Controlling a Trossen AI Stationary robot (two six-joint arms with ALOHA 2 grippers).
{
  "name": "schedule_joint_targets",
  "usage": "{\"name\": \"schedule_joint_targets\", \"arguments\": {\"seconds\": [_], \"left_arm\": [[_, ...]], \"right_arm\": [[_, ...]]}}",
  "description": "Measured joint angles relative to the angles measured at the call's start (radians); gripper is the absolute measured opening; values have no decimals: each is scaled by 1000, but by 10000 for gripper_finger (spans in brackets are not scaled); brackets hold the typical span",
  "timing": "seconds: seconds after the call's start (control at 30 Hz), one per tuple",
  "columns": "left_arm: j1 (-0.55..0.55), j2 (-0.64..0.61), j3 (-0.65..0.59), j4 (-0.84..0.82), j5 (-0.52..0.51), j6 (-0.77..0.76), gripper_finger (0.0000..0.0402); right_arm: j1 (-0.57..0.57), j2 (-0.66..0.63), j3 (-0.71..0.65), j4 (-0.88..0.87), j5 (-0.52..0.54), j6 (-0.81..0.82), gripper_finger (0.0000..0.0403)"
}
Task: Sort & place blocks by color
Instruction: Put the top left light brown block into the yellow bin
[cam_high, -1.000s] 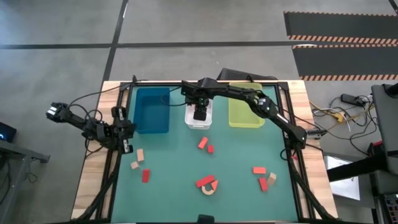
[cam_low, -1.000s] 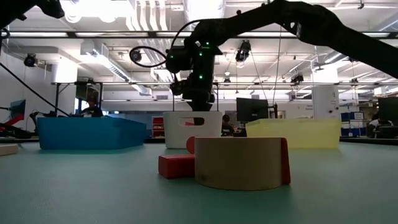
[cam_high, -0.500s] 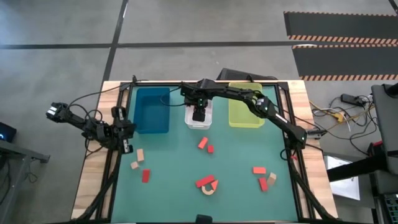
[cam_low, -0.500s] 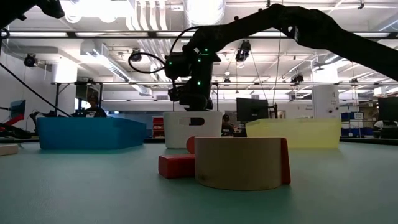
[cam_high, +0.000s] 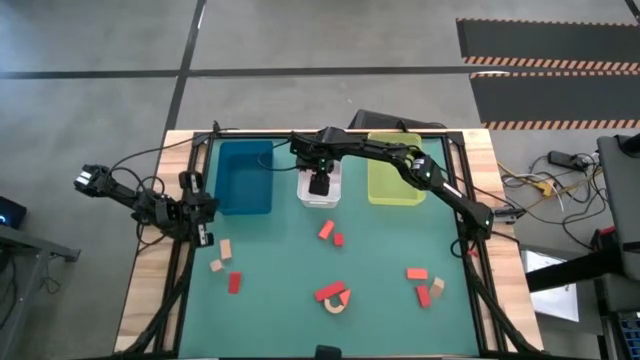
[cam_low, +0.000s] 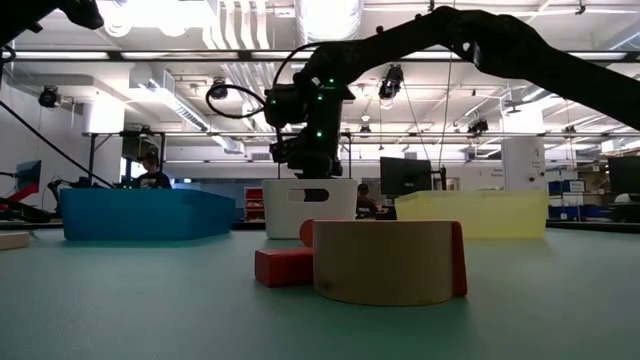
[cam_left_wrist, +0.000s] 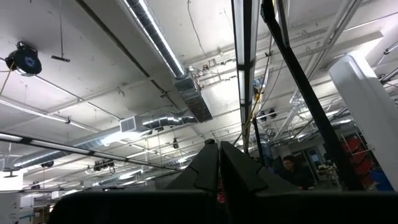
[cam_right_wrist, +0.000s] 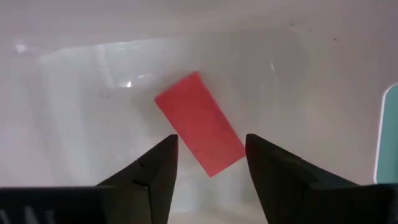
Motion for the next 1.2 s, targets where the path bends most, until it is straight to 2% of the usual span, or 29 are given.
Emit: {"name": "schedule_joint_targets", "arguments": {"seconds": [0.2,0.3,0.43,0.6,0.73,0.9,1.07,1.2], "left_arm": [[0,0,0,0,0,-6,0],[0,3,0,-2,-3,-75,0],[0,5,0,-8,-55,-150,0],[0,20,0,-19,-171,-277,0],[0,54,0,-56,-270,-408,0],[0,110,0,-120,-319,-590,0],[0,183,0,-123,-414,-767,0],[0,251,0,-123,-441,-906,0]], "right_arm": [[11,-41,0,-31,1,39,179],[40,-84,0,-53,0,55,171],[98,-141,-18,-64,0,65,158],[195,-252,-103,-17,0,67,143],[279,-370,-261,114,0,79,131],[366,-542,-522,370,0,86,119],[415,-690,-765,605,2,101,108],[428,-799,-949,796,1,96,99]]}}
